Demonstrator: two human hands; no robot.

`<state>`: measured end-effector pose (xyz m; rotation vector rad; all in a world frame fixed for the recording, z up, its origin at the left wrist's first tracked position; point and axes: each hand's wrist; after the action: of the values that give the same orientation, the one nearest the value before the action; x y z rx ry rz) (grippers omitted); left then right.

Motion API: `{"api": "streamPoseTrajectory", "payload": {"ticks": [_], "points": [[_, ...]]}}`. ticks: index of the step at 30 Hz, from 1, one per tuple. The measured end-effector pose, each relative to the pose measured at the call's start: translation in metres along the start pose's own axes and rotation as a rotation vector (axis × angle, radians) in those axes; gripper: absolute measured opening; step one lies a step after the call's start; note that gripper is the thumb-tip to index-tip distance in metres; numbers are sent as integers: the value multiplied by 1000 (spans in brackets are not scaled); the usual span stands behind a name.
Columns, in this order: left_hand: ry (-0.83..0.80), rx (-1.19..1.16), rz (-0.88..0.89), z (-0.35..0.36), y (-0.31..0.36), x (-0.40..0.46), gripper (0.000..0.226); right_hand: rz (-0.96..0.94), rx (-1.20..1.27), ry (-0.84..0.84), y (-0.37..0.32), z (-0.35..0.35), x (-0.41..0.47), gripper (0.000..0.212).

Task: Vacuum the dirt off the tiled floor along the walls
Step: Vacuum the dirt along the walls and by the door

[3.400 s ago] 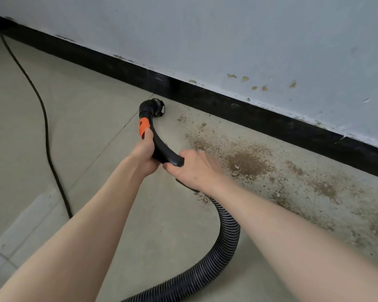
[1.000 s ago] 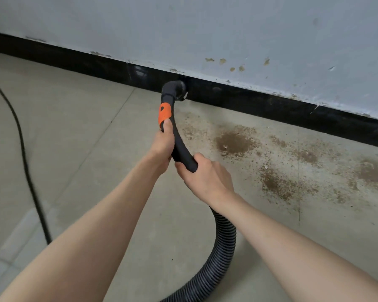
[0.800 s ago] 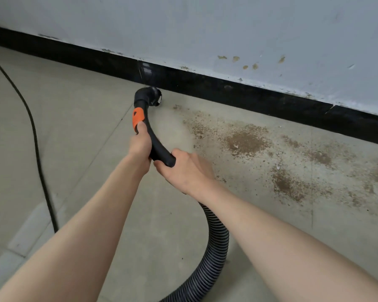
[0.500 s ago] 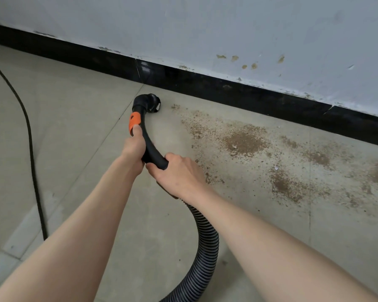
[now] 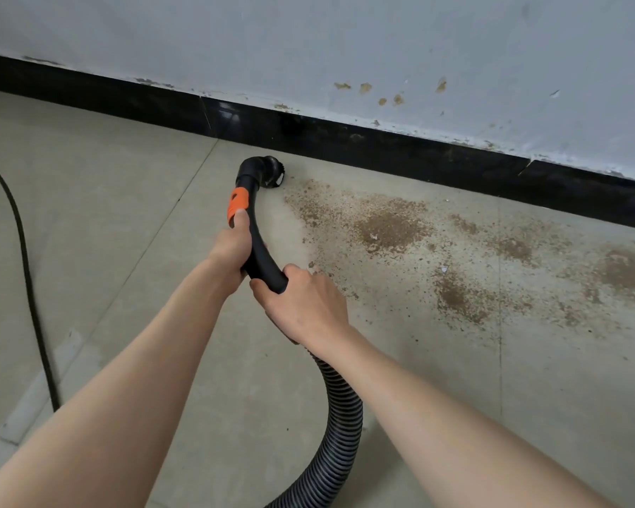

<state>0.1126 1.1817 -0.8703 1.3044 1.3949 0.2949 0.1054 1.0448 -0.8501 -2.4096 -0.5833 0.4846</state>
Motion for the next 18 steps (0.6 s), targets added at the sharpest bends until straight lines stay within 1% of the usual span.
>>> {"api": "streamPoseTrajectory", "payload": {"ticks": [5, 13, 18], "points": [[-41, 58, 15, 7, -4, -12, 48, 46, 30, 16, 12, -3, -13, 42], [-128, 184, 85, 32, -11, -32, 56, 106, 46, 85, 38, -14, -30, 38], [-179, 255, 143, 58, -13, -56, 49, 184, 67, 137, 60, -27, -43, 38]]}}
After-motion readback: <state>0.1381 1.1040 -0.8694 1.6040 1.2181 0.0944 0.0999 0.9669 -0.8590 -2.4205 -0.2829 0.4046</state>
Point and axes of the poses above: each hand's wrist, its own x-axis towards the middle knuckle, its own z-axis out of the palm, y = z × x, and after that the axes turned 12 degrees about y, right-handed
